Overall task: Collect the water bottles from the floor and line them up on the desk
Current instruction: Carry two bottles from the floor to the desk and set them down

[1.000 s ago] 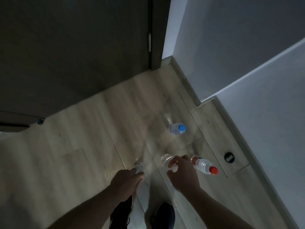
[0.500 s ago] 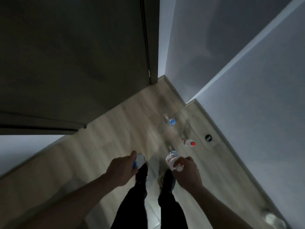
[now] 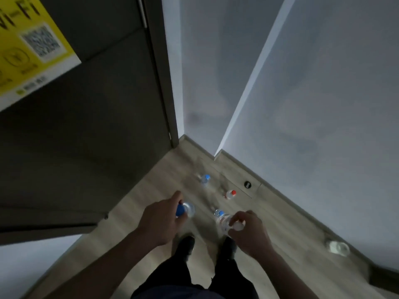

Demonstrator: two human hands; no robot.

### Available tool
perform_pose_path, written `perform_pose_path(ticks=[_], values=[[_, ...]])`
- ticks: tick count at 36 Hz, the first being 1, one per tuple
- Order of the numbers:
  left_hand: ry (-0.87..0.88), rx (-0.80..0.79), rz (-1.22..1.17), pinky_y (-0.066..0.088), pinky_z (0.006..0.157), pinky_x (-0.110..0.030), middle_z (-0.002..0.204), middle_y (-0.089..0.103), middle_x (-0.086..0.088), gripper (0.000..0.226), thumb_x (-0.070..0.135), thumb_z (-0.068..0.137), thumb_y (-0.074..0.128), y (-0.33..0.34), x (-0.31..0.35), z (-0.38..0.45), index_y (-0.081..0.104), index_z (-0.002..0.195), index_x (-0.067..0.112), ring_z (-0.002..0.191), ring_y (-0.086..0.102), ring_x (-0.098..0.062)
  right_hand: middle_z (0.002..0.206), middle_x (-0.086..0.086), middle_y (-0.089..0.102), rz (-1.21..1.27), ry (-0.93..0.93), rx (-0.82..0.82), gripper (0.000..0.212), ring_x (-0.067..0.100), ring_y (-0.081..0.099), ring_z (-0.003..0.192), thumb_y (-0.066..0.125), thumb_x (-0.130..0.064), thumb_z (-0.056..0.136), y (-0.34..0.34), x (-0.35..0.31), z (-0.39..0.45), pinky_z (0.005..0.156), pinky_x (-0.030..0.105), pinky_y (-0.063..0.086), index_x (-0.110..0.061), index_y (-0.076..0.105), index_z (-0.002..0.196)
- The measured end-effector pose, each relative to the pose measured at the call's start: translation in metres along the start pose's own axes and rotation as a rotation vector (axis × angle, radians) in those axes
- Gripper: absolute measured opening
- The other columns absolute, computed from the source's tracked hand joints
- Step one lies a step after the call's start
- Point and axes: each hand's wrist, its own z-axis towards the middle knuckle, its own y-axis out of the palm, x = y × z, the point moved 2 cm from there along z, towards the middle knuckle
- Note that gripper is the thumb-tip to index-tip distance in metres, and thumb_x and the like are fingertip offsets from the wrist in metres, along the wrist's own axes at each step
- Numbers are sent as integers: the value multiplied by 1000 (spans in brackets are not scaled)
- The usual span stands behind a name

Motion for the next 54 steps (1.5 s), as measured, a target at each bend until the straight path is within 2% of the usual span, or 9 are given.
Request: perform_pose_path(ticks=[5, 7, 10, 15, 19, 30, 38, 44, 54], values=[[139, 23, 31, 42, 57, -32, 70, 56, 10, 29, 62, 82, 39, -33, 9, -13, 36, 93, 36, 64, 57, -11, 94, -14, 56, 80, 12, 96, 31, 0, 54, 79, 77, -20, 71, 0, -13, -39, 62, 15, 39, -44, 59, 68], [202, 44, 65, 35, 51, -25, 66, 54, 12, 28, 63, 80, 39, -42, 16, -16, 36, 91, 38, 59, 56, -8, 93, -15, 56, 120, 11, 122, 27, -1, 55, 78, 77, -20, 69, -4, -15, -55, 58, 12, 34, -42, 62, 66], [278, 44, 105, 23, 46, -17, 62, 50, 14, 25, 60, 80, 47, -52, 33, -19, 36, 88, 39, 53, 49, -2, 93, -15, 57, 154, -3, 161, 25, 1, 56, 80, 78, -22, 67, -13, -13, -80, 59, 15, 38, -42, 64, 66], [369, 26, 97, 42, 51, -26, 65, 55, 12, 23, 53, 81, 56, -54, 70, -33, 40, 86, 37, 58, 54, -7, 96, -12, 59, 208, -4, 240, 20, 5, 58, 84, 76, -22, 66, -23, 2, -125, 70, 24, 52, -39, 68, 71], [455, 8, 57, 39, 49, -27, 65, 56, 10, 24, 54, 77, 54, -42, 110, -51, 42, 84, 35, 57, 55, -9, 93, -14, 60, 223, 21, 334, 21, 5, 59, 82, 77, -24, 63, -31, 27, -166, 69, 22, 50, -42, 67, 69], [687, -41, 97, 30, 47, -26, 63, 58, 14, 28, 55, 72, 60, 31, 271, -146, 45, 83, 34, 54, 52, -2, 94, -18, 63, 278, 146, 566, 21, -1, 62, 78, 78, -28, 64, -50, 149, -334, 60, 7, 42, -46, 69, 72], [831, -167, 33, 46, 51, -33, 58, 57, 10, 25, 51, 74, 60, 108, 380, -238, 47, 83, 32, 51, 53, -9, 93, -17, 59, 285, 301, 658, 13, 0, 60, 77, 78, -29, 68, -48, 255, -473, 57, 9, 42, -40, 72, 73], [963, -246, 18, 32, 47, -25, 64, 59, 16, 25, 57, 71, 56, 160, 450, -305, 47, 81, 37, 50, 50, -6, 93, -15, 62, 305, 450, 697, 15, 3, 62, 80, 74, -25, 65, -45, 321, -552, 62, 12, 46, -38, 71, 71], [1159, -352, 132, 32, 47, -24, 71, 59, 26, 23, 56, 70, 60, 241, 567, -371, 49, 82, 38, 58, 54, -3, 85, -18, 65, 434, 598, 827, 15, -3, 61, 79, 77, -29, 64, -53, 415, -646, 60, 11, 45, -41, 70, 71]])
